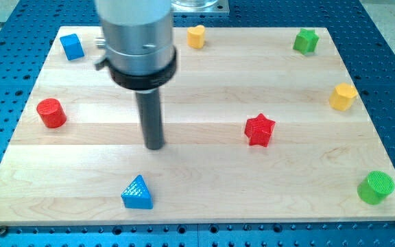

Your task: Place the triangle at the bottom center of the board

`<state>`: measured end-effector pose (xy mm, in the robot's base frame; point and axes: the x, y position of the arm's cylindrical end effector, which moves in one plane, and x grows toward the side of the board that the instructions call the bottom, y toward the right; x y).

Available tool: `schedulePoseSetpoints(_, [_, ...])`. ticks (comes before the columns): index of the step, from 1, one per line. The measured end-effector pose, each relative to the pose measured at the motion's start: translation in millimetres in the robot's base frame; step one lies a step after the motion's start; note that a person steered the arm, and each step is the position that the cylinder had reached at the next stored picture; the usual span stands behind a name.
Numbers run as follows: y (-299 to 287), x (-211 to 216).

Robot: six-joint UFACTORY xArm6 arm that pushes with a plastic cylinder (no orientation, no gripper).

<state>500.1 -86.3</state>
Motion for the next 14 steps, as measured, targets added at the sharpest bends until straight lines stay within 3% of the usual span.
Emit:
schedulePoseSetpoints(2, [-99.2,26.1])
schedulePoseSetpoints(3, [-104.2,73.1])
schedulePoseSetpoints(4, [-70.3,111.1])
schedulePoseSetpoints(6, [41.5,115.0])
schedulePoseSetpoints(8, [42.0,115.0])
schedulePoseSetpoints(9, [10.5,110.6])
schedulePoseSetpoints(10, [23.9,83.1])
schedulePoseSetpoints(11, [67.5,83.1])
schedulePoseSetpoints(13, [86.1,73.4])
schedulePoseSetpoints(14, [103.5,6.8])
